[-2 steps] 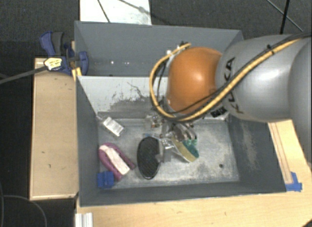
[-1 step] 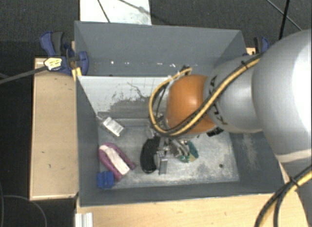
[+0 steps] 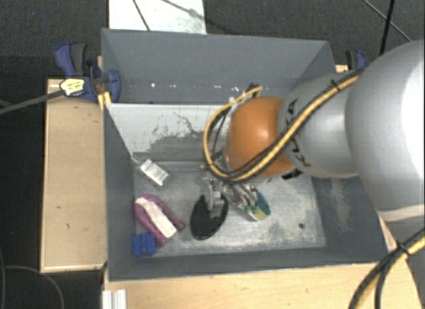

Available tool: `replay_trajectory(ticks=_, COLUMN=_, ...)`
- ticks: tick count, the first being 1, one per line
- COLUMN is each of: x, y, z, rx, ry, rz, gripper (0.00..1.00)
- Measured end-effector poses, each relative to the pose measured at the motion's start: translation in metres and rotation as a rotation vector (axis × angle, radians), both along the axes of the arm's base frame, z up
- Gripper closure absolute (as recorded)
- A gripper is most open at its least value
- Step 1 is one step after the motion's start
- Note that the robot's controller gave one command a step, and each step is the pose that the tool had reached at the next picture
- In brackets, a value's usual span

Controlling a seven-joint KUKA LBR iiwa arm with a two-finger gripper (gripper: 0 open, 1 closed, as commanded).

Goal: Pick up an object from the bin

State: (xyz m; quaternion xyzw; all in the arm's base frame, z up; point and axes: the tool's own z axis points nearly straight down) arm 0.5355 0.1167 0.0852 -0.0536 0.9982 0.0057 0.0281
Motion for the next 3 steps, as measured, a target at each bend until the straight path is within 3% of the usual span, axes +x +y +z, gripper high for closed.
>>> replay_trajectory(ticks=1, x=-0.009, y=-0.002, z=-0.009, rx=-0.008, ry=0.034, rz=-0.001, gripper=0.0)
replay_trajectory(ticks=2, x=-0.048, y=0.02, z=-0.011, rx=-0.025, ry=0.047, rz=0.396, gripper=0.0)
replay_trajectory(ticks=3, x=-0.047, y=0.021, z=-0.011, rx=-0.023, ry=0.043, rz=0.392, gripper=1.0)
